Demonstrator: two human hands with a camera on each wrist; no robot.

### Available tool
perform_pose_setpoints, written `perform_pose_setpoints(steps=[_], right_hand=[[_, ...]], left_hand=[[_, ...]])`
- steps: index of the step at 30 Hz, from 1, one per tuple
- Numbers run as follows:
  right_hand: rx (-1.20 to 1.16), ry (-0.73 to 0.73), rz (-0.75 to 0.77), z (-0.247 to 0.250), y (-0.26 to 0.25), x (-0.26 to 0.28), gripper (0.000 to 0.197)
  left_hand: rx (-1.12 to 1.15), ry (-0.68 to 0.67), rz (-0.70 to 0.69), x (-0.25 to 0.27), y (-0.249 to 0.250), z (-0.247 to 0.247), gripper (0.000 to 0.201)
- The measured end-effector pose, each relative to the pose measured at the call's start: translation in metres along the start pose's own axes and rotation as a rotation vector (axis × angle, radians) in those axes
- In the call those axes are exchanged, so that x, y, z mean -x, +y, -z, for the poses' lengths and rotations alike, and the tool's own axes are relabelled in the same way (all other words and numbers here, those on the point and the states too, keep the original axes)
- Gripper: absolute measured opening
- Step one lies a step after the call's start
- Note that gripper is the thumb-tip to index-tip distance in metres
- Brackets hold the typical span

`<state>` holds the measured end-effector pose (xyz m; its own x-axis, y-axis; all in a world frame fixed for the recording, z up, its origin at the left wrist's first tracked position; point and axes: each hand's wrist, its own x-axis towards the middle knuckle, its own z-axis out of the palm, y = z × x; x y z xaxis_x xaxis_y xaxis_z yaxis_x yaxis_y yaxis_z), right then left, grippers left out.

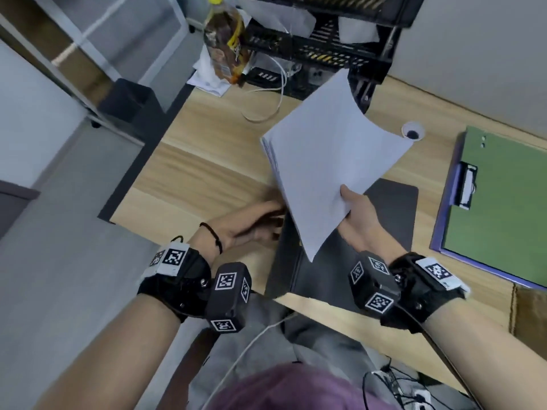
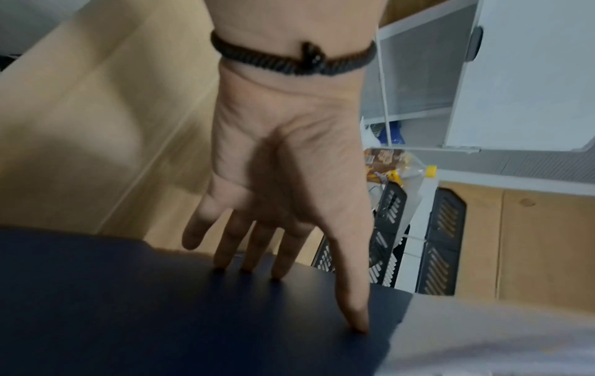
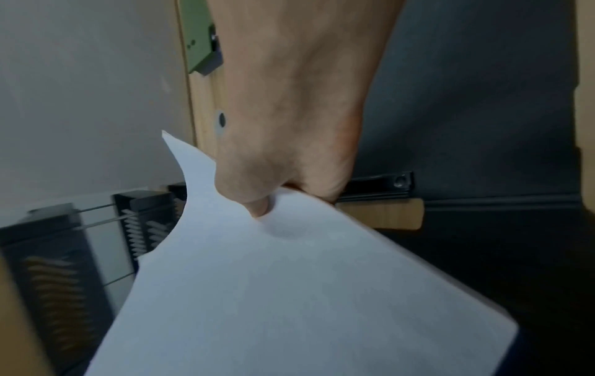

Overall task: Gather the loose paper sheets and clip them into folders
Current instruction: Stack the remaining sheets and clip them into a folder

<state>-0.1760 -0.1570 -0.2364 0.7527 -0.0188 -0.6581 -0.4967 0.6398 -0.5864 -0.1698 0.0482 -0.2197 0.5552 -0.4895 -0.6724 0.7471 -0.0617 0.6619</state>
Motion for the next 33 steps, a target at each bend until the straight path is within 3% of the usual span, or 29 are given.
perform_pose_setpoints(steps=[2,4,7,10,13,18,21,25,28,33], right_hand=[[0.079,0.113,-0.025,0.01,0.015,-0.008,0.031],[0.243,0.248,-0.073,0.029,0.029,-0.012,0.024],[0.418,0.451,-0.165,0.058,0.046,-0.015,0.02],[0.477,0.556,-0.22,0.068,0.051,-0.01,0.025],[0.527,0.576,-0.193,0.061,0.055,-0.007,0.027],[0.528,0.551,-0.17,0.038,0.071,-0.016,0.032],[0.52,0.507,-0.145,0.024,0.078,-0.02,0.031],[0.545,0.448,-0.108,0.016,0.076,-0.019,0.03],[0.611,0.438,-0.106,0.019,0.069,-0.014,0.027],[0.656,0.447,-0.134,0.038,0.063,-0.008,0.024]], left_hand=[[0.05,0.0,-0.024,0.005,0.004,0.015,0.047],[0.13,0.085,-0.038,0.005,0.009,0.027,0.06],[0.174,0.151,-0.075,0.003,0.012,0.049,0.052],[0.112,0.194,-0.027,0.003,0.014,0.072,0.04],[-0.057,0.351,-0.032,-0.01,0.007,0.103,0.031],[-0.1,0.575,-0.047,-0.017,0.0,0.159,0.027],[-0.268,0.801,-0.105,-0.017,0.002,0.2,0.021],[-0.659,1.006,-0.118,-0.023,0.007,0.225,0.056],[-0.874,0.821,-0.111,-0.033,0.005,0.198,0.072],[-0.996,0.519,0.108,-0.047,-0.028,0.146,0.106]])
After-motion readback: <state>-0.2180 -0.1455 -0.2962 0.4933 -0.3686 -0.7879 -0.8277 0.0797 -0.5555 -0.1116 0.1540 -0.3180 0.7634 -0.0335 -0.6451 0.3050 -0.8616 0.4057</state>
